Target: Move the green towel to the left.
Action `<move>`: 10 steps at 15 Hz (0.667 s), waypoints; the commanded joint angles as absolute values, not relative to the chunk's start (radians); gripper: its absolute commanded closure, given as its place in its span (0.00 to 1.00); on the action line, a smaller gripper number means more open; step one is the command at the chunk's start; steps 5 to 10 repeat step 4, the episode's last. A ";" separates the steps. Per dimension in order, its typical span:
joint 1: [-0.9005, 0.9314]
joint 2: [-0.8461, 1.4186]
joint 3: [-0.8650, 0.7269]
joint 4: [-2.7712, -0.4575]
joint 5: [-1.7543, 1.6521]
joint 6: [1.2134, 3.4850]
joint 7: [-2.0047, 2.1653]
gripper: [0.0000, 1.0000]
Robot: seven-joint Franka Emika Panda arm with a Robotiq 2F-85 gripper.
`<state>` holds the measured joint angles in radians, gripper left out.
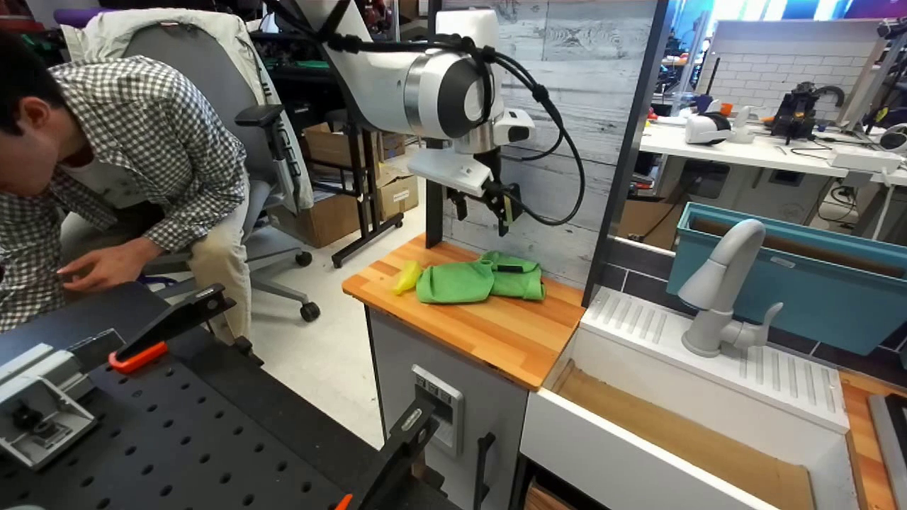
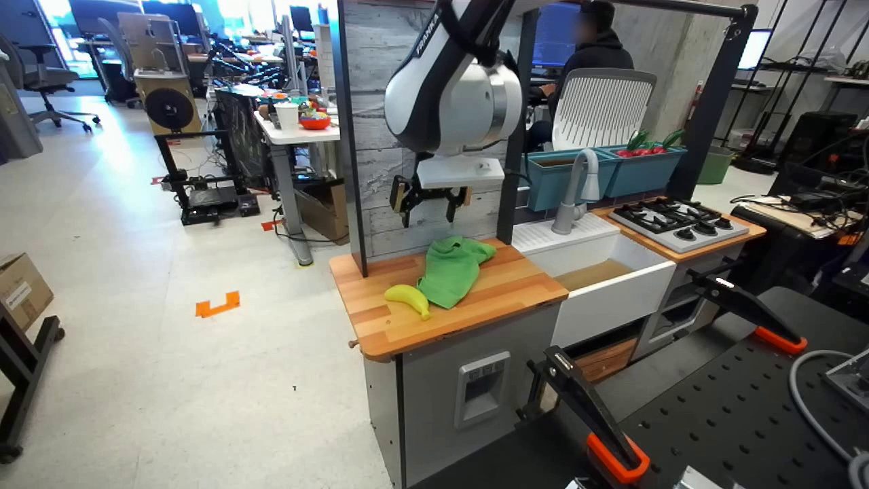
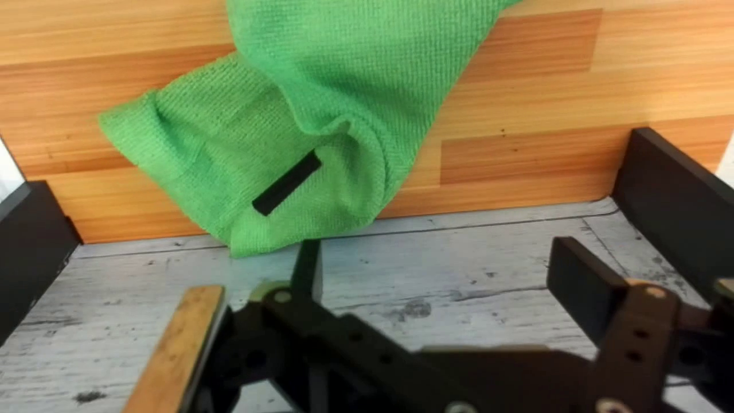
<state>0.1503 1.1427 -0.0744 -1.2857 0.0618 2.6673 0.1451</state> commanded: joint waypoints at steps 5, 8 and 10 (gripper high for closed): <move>0.122 1.040 -0.048 -1.409 0.041 2.671 0.109 0.00; 0.122 1.040 -0.048 -1.409 0.041 2.671 0.109 0.00; 0.122 1.040 -0.048 -1.409 0.041 2.671 0.109 0.00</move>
